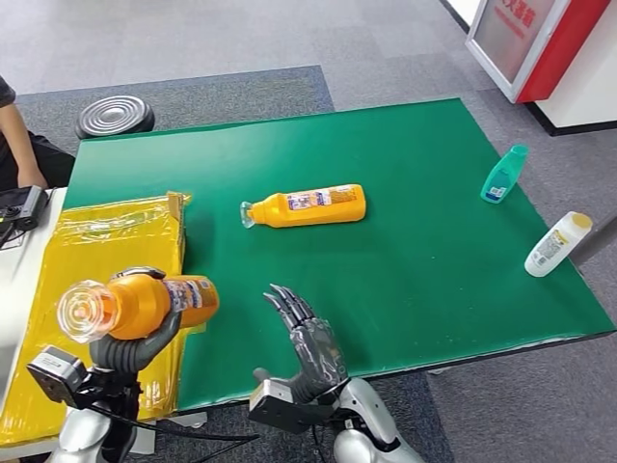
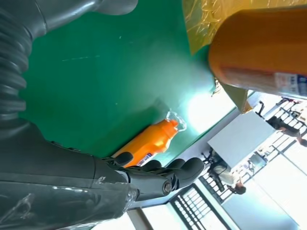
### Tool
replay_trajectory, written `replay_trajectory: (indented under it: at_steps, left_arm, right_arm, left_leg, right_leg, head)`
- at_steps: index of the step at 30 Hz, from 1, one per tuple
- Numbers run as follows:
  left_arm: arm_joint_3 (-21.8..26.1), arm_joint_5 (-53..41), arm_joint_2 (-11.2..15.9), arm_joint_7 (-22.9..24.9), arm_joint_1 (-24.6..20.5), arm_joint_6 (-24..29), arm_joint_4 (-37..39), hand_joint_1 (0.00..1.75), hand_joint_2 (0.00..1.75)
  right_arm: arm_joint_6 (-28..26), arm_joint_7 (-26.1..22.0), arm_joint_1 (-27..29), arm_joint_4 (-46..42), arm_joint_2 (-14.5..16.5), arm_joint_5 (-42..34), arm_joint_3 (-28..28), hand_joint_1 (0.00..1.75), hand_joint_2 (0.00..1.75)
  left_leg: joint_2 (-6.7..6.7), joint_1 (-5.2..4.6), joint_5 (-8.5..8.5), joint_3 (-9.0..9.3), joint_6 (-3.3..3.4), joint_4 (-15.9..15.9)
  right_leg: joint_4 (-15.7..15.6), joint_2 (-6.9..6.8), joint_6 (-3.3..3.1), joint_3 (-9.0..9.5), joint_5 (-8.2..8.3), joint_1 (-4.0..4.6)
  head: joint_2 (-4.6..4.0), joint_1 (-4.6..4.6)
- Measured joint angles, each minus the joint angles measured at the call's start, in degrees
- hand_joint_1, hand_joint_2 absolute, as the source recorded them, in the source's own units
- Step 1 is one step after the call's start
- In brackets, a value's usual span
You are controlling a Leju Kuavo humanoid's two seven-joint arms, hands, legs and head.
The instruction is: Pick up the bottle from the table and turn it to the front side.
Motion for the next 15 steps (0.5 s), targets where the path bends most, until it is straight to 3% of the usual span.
replay_trajectory:
  at_steps: [4, 7, 11, 15]
  left_arm:
    - [1.2, -8.9, 1.1, 2.3, 0.1, 8.1, -1.9, 1.75, 1.75]
    - [2.1, -21.4, 3.2, 8.1, -0.6, 13.6, -2.7, 1.75, 1.75]
    - [2.1, -40.1, 7.9, 20.5, -3.5, 13.6, -1.5, 1.75, 1.75]
    - [1.3, -48.6, 11.0, 26.0, -6.8, 12.8, 2.5, 1.75, 1.75]
  right_arm:
    - [0.3, 0.7, 2.3, -2.2, -0.3, 0.0, -1.8, 0.0, 1.75]
    - [1.0, 1.5, 4.4, -4.0, -0.7, -0.5, -3.2, 0.0, 1.75]
    - [2.9, 1.9, 6.6, -5.8, -1.1, -1.9, -5.3, 0.0, 1.75]
    - [4.4, 2.2, 7.6, -6.6, -1.2, -2.8, -6.6, 0.0, 1.75]
  left_leg:
    - [0.0, 0.0, 0.0, 0.0, 0.0, 0.0]
    - [0.0, 0.01, 0.0, 0.0, -0.01, 0.0]
    - [0.0, 0.04, 0.02, -0.03, -0.09, 0.0]
    - [0.01, 0.05, 0.09, -0.05, -0.16, 0.0]
  right_leg:
    - [0.0, 0.01, 0.0, -0.01, 0.0, 0.0]
    - [0.0, 0.0, -0.01, -0.04, -0.01, 0.03]
    - [0.0, 0.01, -0.13, -0.09, 0.06, 0.08]
    - [0.0, 0.02, -0.2, -0.15, 0.12, 0.09]
  head:
    - [0.0, -0.01]
    - [-0.01, -0.01]
    - [0.0, -0.02]
    - [0.01, -0.02]
